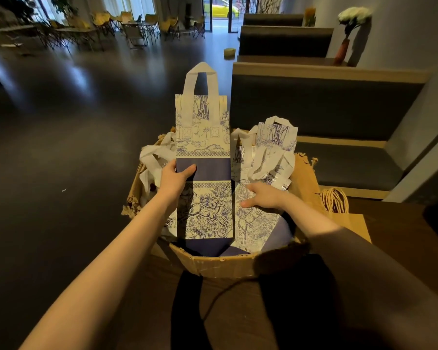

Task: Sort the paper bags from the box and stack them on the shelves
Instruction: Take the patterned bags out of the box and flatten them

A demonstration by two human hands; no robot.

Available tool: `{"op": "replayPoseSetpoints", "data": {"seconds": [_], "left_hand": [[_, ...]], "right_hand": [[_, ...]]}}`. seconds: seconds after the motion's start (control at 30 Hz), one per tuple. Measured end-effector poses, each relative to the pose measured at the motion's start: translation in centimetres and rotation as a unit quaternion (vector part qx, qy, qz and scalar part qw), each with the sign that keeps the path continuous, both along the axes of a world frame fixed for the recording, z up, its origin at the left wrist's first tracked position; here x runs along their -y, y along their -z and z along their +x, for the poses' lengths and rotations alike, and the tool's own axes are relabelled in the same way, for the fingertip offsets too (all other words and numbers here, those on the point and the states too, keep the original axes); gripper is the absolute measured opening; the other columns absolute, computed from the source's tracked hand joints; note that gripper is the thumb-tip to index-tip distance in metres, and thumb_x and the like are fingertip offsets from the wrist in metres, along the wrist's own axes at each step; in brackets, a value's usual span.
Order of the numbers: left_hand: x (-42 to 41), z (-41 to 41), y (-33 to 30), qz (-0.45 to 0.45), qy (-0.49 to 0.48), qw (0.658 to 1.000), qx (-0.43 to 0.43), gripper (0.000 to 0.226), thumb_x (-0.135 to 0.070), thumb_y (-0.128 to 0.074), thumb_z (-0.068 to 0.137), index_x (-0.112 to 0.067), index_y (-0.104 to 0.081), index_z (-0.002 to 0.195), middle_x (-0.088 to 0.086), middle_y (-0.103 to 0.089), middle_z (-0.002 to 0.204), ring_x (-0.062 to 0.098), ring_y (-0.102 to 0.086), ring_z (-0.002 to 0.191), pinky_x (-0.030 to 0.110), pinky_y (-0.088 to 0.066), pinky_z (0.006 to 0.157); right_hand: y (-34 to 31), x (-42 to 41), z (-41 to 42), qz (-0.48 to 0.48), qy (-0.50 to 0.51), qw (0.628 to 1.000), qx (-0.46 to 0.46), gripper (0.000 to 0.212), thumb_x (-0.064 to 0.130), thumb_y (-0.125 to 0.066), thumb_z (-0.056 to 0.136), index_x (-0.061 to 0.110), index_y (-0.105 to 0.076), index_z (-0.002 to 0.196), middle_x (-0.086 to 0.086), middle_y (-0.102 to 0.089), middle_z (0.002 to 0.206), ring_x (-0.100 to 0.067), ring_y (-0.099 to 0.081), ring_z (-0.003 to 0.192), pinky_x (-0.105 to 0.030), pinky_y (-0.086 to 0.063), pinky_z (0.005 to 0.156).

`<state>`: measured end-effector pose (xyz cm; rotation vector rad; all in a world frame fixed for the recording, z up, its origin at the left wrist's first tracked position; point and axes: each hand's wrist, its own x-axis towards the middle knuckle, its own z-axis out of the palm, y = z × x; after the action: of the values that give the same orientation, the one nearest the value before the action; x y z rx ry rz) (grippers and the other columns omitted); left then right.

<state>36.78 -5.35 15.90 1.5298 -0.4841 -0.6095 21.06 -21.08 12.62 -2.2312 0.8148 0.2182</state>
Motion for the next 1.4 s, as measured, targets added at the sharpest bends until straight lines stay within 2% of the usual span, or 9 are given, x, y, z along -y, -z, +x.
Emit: {"op": "replayPoseSetpoints", "data": {"seconds": [0.07,0.3,0.4,0.63,0.77,0.97,1.23,1.33,1.4], "left_hand": [[0.0,-0.2,-0.6,-0.005,-0.009,1.000,0.006,0.021,-0.009,-0.058,0.092,-0.007,-0.056,0.113,0.004,-0.064,0.105,0.019,-0.061,0.091,0.020,-0.048,0.068],[0.1,-1.7,-4.1,-0.073,-0.022,0.997,0.014,0.031,-0.007,-0.057,0.091,-0.006,-0.053,0.122,0.001,-0.060,0.107,0.014,-0.059,0.091,0.015,-0.049,0.066],[0.2,-2.0,-4.9,-0.091,-0.048,0.995,0.000,0.036,-0.010,-0.058,0.091,-0.005,-0.050,0.125,0.006,-0.061,0.119,0.022,-0.060,0.106,0.033,-0.052,0.088],[1.5,-3.7,-6.3,-0.074,-0.094,0.991,-0.057,0.037,0.000,-0.045,0.096,-0.005,-0.039,0.132,0.016,-0.053,0.128,0.029,-0.056,0.110,0.040,-0.048,0.092],[2.6,-4.8,-7.3,-0.073,-0.014,0.975,-0.208,0.043,-0.003,-0.039,0.099,-0.008,-0.035,0.142,0.006,-0.060,0.101,0.019,-0.057,0.071,0.028,-0.053,0.051],[3.5,-6.5,-8.6,-0.098,0.041,0.973,-0.204,0.028,-0.020,-0.035,0.101,-0.014,-0.059,0.088,0.003,-0.062,0.083,0.017,-0.058,0.070,0.030,-0.048,0.058],[3.9,-5.4,-7.4,-0.074,-0.009,0.996,-0.048,0.052,-0.019,-0.047,0.098,-0.009,-0.027,0.145,0.008,-0.038,0.147,0.027,-0.043,0.130,0.045,-0.038,0.107],[4.3,-5.1,-7.4,-0.078,-0.023,0.993,-0.083,0.044,-0.014,-0.042,0.100,-0.010,-0.031,0.142,0.008,-0.044,0.136,0.027,-0.050,0.121,0.040,-0.045,0.098],[4.6,-5.2,-7.5,-0.080,-0.017,0.992,-0.096,0.017,-0.012,-0.038,0.100,-0.012,-0.048,0.113,0.010,-0.055,0.108,0.024,-0.058,0.092,0.035,-0.050,0.073]], "right_hand": [[-1.5,0.0,-0.4,-0.026,0.025,0.997,0.068,0.062,0.018,-0.064,0.089,0.001,-0.037,0.141,-0.013,-0.040,0.146,-0.028,-0.036,0.136,-0.030,-0.029,0.107],[-7.0,0.4,-3.2,-0.109,0.161,0.948,0.252,0.035,0.014,-0.061,0.089,0.009,-0.055,0.124,-0.008,-0.062,0.121,-0.024,-0.056,0.113,-0.029,-0.039,0.088],[-8.5,0.2,-4.8,-0.137,0.232,0.916,0.297,0.036,0.016,-0.060,0.090,0.012,-0.054,0.125,-0.008,-0.061,0.123,-0.026,-0.055,0.115,-0.036,-0.042,0.092],[-11.0,-1.4,-7.1,-0.009,0.297,0.838,0.457,0.035,0.009,-0.057,0.092,0.006,-0.049,0.126,-0.004,-0.058,0.116,-0.014,-0.055,0.104,-0.024,-0.043,0.080],[-11.3,-2.4,-7.0,0.099,0.263,0.844,0.457,0.036,0.011,-0.057,0.092,0.015,-0.048,0.126,-0.003,-0.059,0.119,-0.017,-0.057,0.108,-0.033,-0.049,0.090],[-9.7,-3.8,-5.2,0.072,0.253,0.853,0.450,0.029,0.006,-0.058,0.091,0.017,-0.047,0.115,-0.008,-0.059,0.120,-0.017,-0.057,0.107,-0.025,-0.048,0.082],[-9.1,-4.7,-4.9,0.118,0.256,0.818,0.501,0.026,0.007,-0.041,0.100,0.023,-0.044,0.119,-0.001,-0.056,0.118,-0.015,-0.055,0.109,-0.034,-0.047,0.095],[-9.1,-4.2,-4.6,0.122,0.255,0.823,0.492,0.023,0.008,-0.041,0.100,0.022,-0.045,0.117,0.003,-0.056,0.112,-0.009,-0.055,0.099,-0.036,-0.046,0.093],[-9.0,-4.1,-4.1,0.125,0.237,0.837,0.477,0.027,0.008,-0.041,0.100,0.024,-0.045,0.120,-0.004,-0.056,0.125,-0.015,-0.056,0.110,-0.040,-0.046,0.100]]}}
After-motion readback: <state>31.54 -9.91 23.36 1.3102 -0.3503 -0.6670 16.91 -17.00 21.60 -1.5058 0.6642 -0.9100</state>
